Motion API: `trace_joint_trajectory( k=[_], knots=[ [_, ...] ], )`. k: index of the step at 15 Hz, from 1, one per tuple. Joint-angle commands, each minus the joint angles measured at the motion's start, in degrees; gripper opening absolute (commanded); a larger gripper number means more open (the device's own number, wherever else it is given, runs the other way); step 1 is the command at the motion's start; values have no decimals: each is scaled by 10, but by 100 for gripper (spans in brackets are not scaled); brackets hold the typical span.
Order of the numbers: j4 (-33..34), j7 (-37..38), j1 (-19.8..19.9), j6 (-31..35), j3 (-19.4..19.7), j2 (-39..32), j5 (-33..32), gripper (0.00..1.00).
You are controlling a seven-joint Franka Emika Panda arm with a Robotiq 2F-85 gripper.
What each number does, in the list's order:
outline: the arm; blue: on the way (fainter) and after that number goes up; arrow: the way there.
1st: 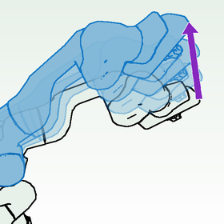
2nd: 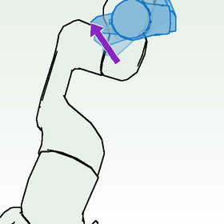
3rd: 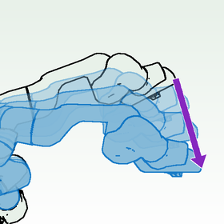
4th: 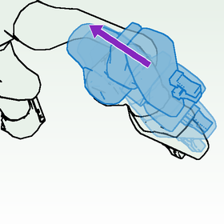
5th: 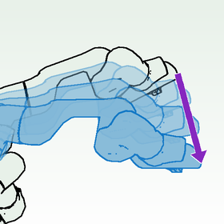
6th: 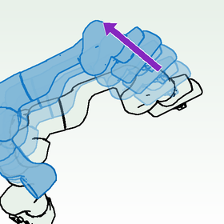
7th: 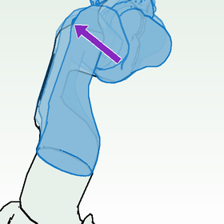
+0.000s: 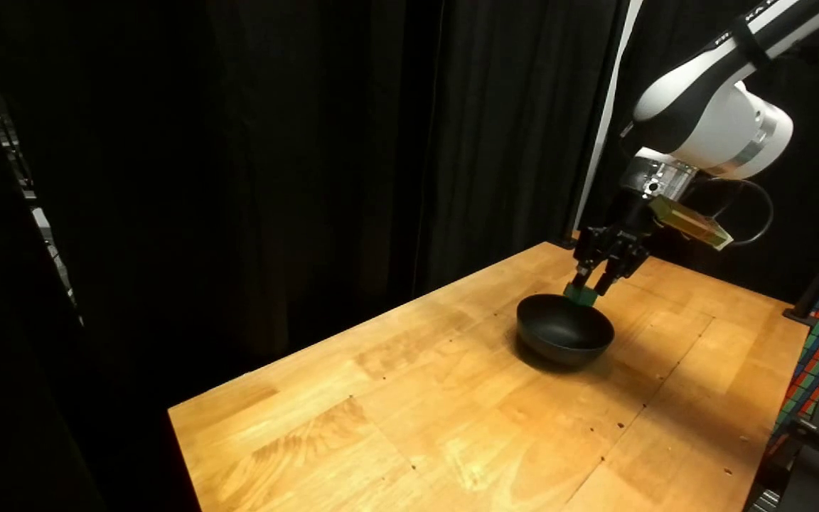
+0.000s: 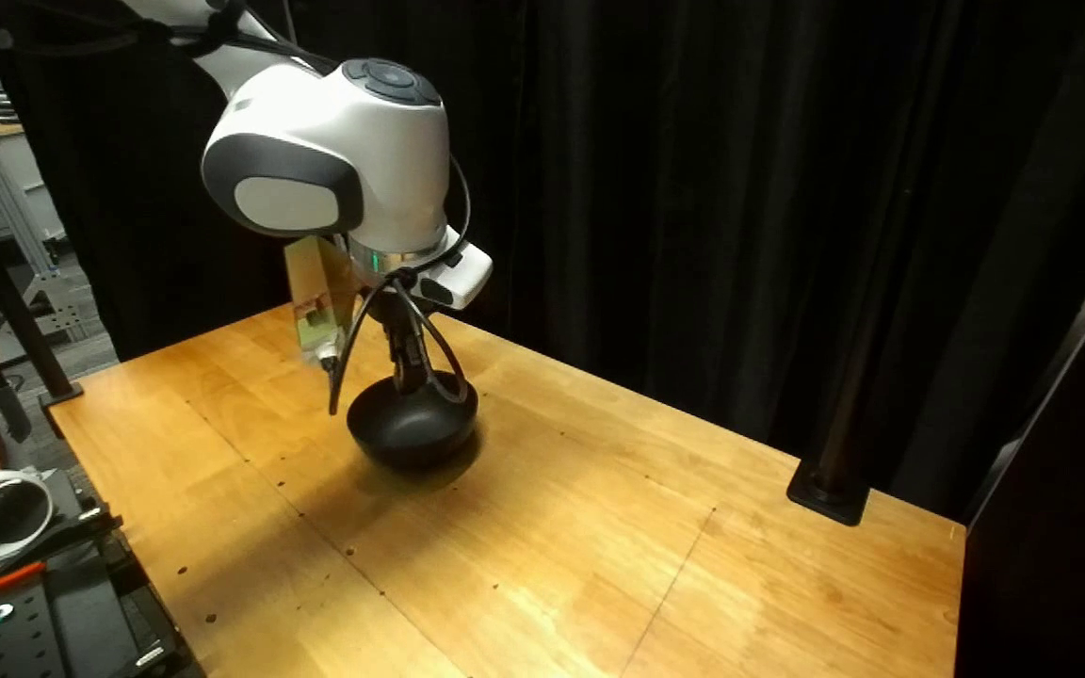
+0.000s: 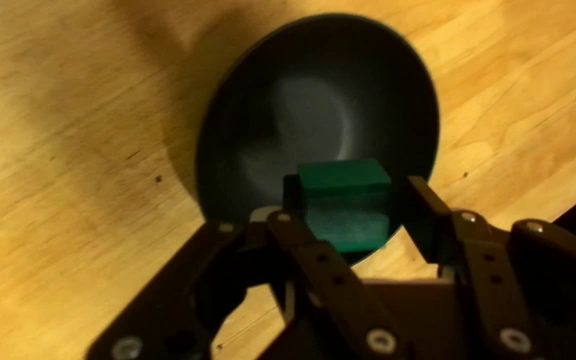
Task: Put the green object into the bowl.
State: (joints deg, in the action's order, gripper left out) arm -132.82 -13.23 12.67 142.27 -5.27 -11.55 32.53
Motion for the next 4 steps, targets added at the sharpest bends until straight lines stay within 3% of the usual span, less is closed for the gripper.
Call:
trace_joint_trajectory(
  k=[1, 2, 4],
  knots=[
    [12, -40, -14, -101, 15, 12, 12, 86],
    [8, -36, -19, -121, 23, 19, -6, 95],
    [-7, -33, -21, -163, 38, 41, -32, 100]
  ],
)
